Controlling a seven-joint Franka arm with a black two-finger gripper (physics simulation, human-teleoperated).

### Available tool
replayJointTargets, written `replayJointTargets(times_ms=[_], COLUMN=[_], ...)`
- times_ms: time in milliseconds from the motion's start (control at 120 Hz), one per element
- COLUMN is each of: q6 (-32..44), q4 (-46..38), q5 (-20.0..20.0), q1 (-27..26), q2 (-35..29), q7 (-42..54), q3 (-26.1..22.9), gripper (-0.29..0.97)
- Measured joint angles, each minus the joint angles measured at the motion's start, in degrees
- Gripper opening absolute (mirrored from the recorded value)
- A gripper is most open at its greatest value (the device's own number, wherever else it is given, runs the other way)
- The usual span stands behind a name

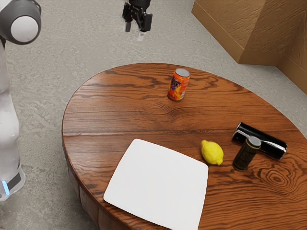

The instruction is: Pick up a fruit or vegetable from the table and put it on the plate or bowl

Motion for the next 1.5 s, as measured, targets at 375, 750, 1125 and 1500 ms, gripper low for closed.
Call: replayJointTargets(times_ms=[375, 750, 1125, 1500], q6=[8.92, 4.69, 6.49, 18.72], q4=[4.55, 16.22, -2.65, -4.56], q5=[0.82, 7.93, 6.83, 7.55], q1=[-2.53, -16.23, -34.41, -31.24], q2=[0.46, 8.94, 7.70, 13.27], q7=[2.43, 7.78, 15.70, 33.72], q3=[0.67, 0.00, -2.66, -4.89], gripper=[0.66, 0.66, 0.66, 0.66])
